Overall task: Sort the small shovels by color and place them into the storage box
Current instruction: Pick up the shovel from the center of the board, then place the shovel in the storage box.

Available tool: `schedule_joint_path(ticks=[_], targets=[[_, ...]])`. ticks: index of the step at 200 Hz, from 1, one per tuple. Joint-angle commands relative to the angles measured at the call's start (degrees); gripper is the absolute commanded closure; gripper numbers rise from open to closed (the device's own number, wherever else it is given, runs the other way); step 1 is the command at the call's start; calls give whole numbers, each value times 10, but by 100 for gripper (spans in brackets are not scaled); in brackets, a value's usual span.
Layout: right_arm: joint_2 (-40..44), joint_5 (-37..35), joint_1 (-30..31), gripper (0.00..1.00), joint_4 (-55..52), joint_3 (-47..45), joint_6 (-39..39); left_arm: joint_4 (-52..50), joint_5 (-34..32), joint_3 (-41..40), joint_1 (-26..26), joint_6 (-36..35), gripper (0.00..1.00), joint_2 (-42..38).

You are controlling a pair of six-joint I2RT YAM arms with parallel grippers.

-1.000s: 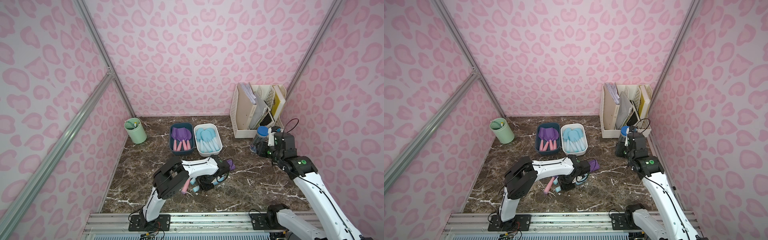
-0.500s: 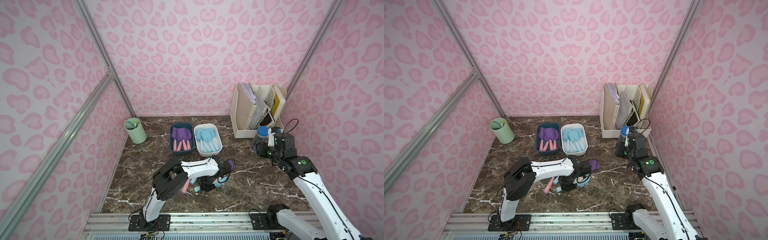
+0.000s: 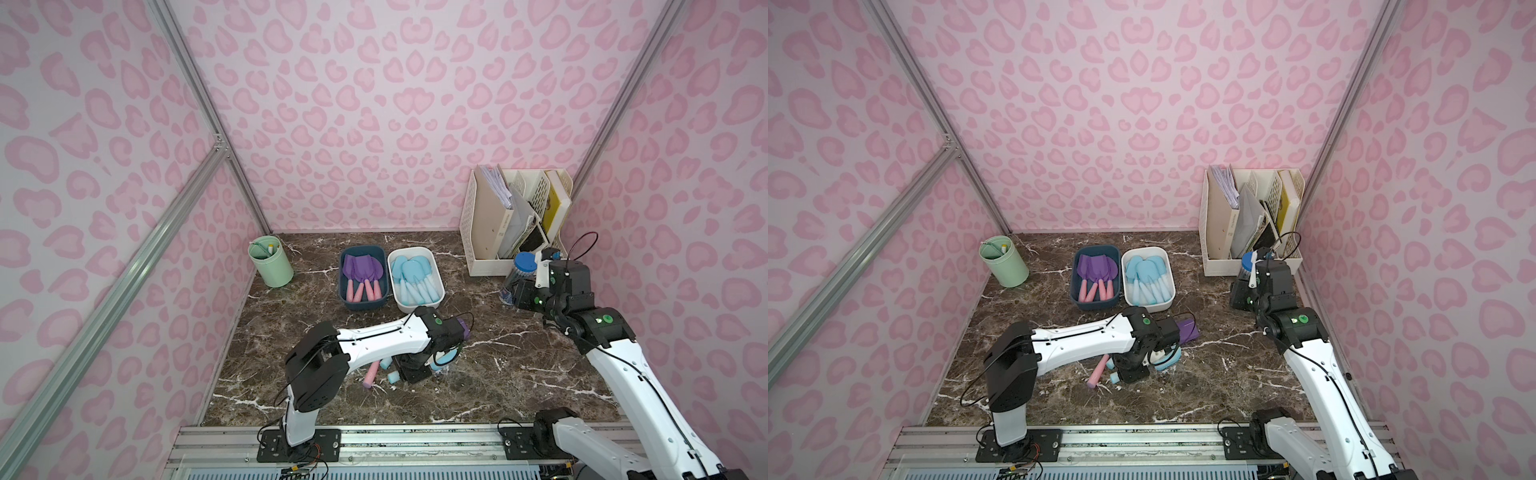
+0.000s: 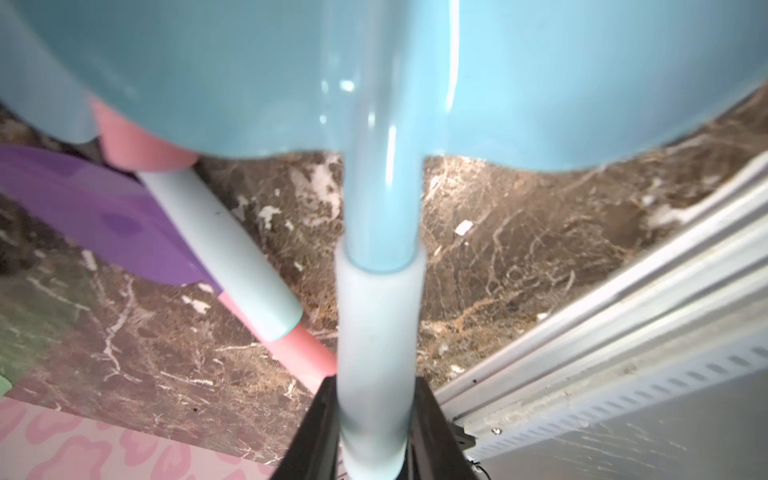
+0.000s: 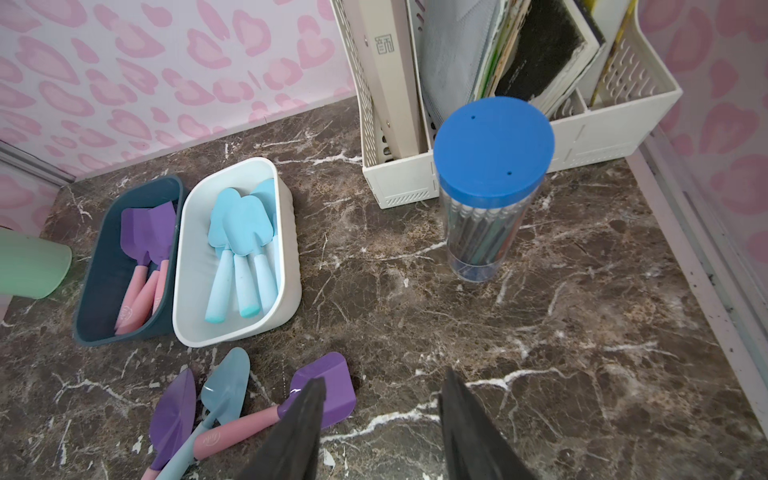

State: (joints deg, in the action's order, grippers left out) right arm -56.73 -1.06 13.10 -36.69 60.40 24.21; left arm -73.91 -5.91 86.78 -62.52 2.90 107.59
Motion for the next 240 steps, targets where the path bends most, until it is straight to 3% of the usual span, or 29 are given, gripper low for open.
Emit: schedule_joint_path(ticks=[1, 61, 117, 167, 240], targets=[[-8, 10, 0, 50, 14, 22, -3, -36, -2, 34, 7, 20, 88, -22], [-16, 30, 0, 50, -2, 53, -3, -127, -33, 222, 62, 79, 97, -12], [-8, 39, 0, 50, -18, 48, -8, -201, -37, 506, 125, 144, 98, 101], [-7, 48, 0, 50, -22, 48, -9, -113, -26, 538, 202, 265, 100, 121], [-18, 68, 0, 51, -13, 31, 3, 29, -12, 539, 253, 354, 100, 200]])
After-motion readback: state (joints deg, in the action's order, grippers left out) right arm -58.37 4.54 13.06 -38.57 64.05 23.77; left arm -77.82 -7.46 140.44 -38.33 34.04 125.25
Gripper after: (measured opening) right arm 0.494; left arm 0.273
